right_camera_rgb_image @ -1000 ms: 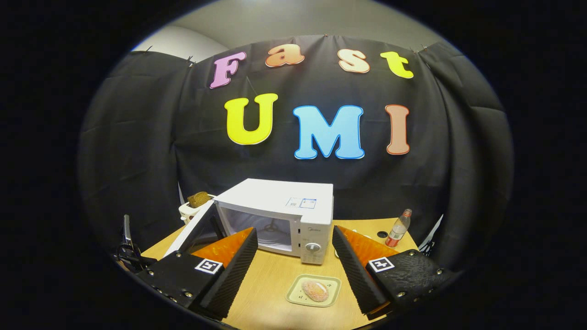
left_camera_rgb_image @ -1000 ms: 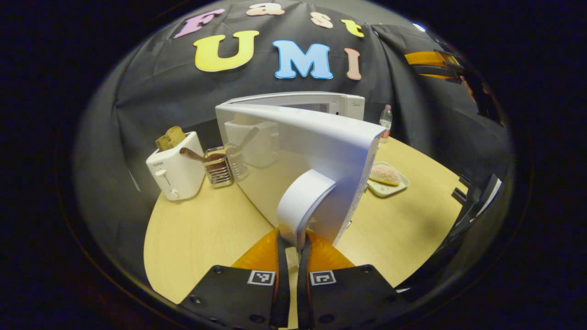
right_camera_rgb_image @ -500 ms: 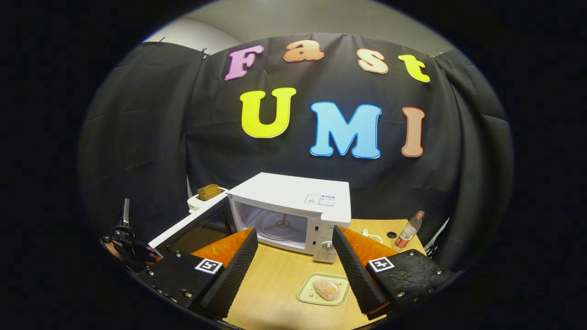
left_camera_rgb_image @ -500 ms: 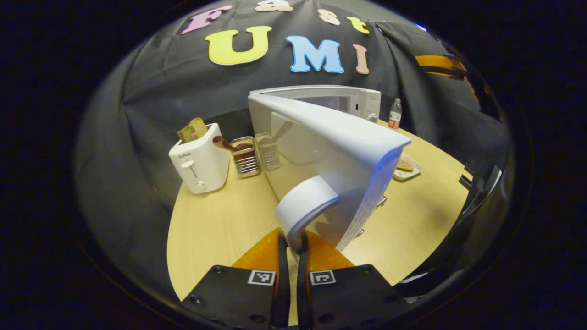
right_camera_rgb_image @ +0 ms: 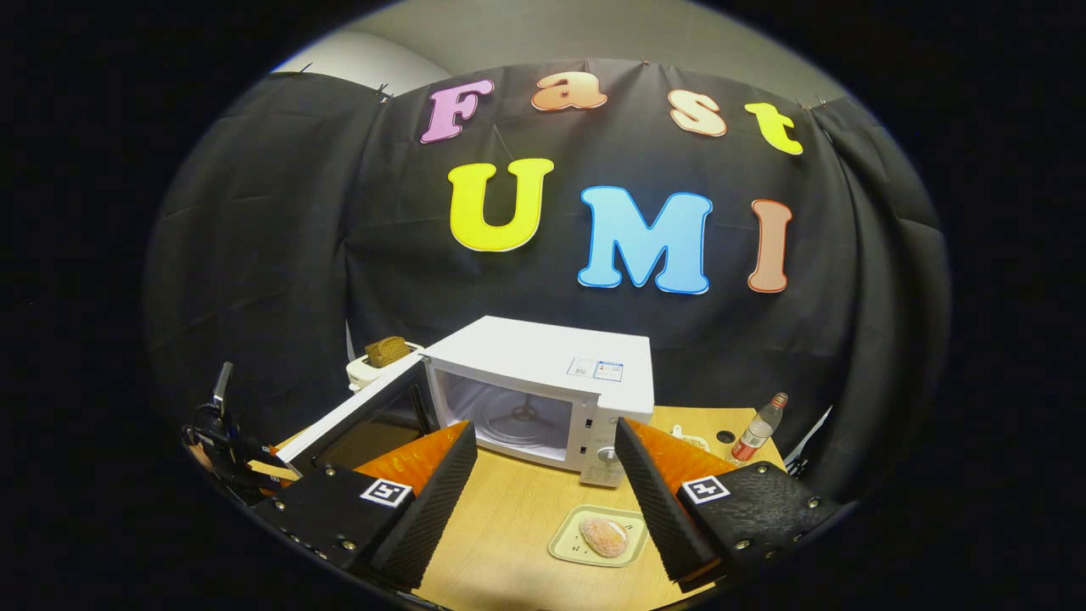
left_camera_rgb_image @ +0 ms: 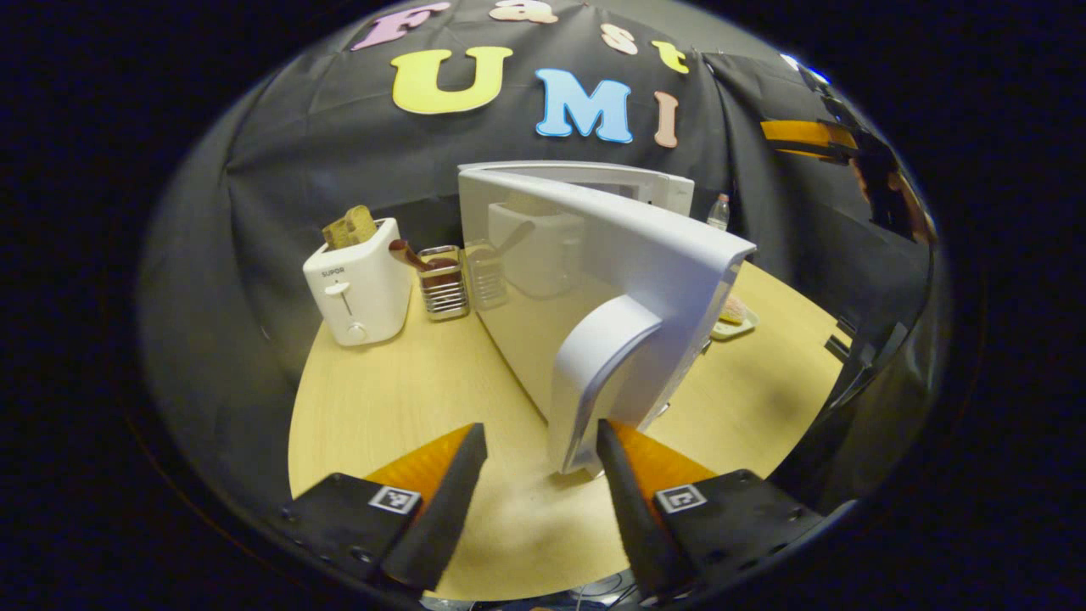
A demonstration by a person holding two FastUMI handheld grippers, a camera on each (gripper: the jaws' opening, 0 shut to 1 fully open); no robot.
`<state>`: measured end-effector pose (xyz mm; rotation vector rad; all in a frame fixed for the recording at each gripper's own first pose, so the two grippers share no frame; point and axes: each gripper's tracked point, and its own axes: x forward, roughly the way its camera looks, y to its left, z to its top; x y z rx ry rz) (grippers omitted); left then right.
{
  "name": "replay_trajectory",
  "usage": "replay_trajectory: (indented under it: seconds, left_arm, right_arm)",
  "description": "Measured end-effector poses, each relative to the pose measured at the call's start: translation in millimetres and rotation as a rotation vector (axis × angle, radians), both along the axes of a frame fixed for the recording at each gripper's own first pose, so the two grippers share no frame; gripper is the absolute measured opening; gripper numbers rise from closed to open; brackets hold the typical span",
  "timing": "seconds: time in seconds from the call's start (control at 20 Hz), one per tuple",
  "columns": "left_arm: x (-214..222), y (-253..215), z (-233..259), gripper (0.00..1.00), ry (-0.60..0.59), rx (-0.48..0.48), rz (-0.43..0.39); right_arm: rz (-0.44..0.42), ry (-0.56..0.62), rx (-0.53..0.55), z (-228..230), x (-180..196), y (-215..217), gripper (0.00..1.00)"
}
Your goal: Open the microwave oven with the left hand, put the food in, and close the microwave oven.
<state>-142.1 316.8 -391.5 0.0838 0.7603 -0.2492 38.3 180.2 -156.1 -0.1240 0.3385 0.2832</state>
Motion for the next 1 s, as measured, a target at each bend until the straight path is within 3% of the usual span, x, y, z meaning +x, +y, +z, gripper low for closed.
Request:
replay_trajectory:
  seconds: [0.05, 0.45, 0.65, 0.75, 1.0]
  left_arm:
    - [-5, 5, 0, 1.00, -0.008, 0.018, 0.021]
    - [-46, 9, 23, 0.99, -0.026, 0.033, 0.233]
    - [-44, -15, 89, 0.97, -0.186, 0.038, 0.366]
    - [-30, -35, 119, 0.98, -0.259, 0.060, 0.395]
    - [20, -105, 201, 0.97, -0.410, 0.062, 0.376]
  right_arm:
    - [0.000, 0.002, -0.001, -2, 1, -3, 1.00]
    - [0.043, 0.078, 0.011, -43, 21, -42, 1.00]
    - [0.062, 0.154, 0.013, -77, 37, -70, 1.00]
    - [0.080, 0.191, 0.008, -91, 43, -79, 1.00]
    - [0.112, 0.285, -0.035, -140, 49, -97, 1.00]
